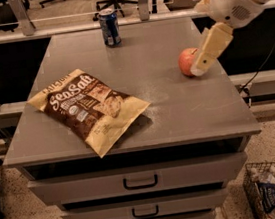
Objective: Knock pepsi can over
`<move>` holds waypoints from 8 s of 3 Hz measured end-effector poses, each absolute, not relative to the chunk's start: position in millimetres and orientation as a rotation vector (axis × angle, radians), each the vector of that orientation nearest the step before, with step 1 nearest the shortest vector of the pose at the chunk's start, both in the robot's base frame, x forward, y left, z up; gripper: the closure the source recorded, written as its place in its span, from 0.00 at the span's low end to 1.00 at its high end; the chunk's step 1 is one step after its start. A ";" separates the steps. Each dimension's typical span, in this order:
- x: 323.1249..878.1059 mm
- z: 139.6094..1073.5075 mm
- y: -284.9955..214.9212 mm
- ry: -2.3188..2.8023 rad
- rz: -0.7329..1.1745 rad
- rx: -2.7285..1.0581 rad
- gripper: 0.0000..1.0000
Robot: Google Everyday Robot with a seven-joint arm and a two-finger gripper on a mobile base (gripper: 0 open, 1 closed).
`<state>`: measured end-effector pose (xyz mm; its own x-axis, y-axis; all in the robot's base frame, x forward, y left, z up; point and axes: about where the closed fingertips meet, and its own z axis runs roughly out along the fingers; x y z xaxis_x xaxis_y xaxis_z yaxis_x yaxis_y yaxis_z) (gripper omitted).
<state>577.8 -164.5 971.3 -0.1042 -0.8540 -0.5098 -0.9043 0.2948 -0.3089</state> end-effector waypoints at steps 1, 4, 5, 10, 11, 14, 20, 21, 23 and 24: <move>636.8 977.5 -122.5 1.878 0.206 -1.470 0.00; 703.5 955.6 -78.9 1.820 0.262 -1.302 0.00; 761.4 937.1 -56.8 1.792 0.276 -1.195 0.00; 911.9 894.5 28.7 1.773 0.352 -0.899 0.03; 923.5 889.2 32.9 1.780 0.362 -0.859 0.21; 921.8 926.1 7.4 1.728 0.337 -0.801 0.90; 794.1 916.7 -34.3 1.834 0.016 -1.756 1.00; 783.1 900.6 -36.6 1.835 -0.058 -1.931 0.89; 768.7 871.1 -32.8 1.794 -0.134 -2.204 0.52; 762.2 861.0 -29.1 1.769 -0.105 -2.262 0.28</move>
Offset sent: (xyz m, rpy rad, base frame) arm 0.0470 0.0336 0.0049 0.1106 -0.0314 0.0028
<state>762.2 -29.1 861.0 0.2528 -0.9616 -0.1070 -0.9423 -0.2196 -0.2528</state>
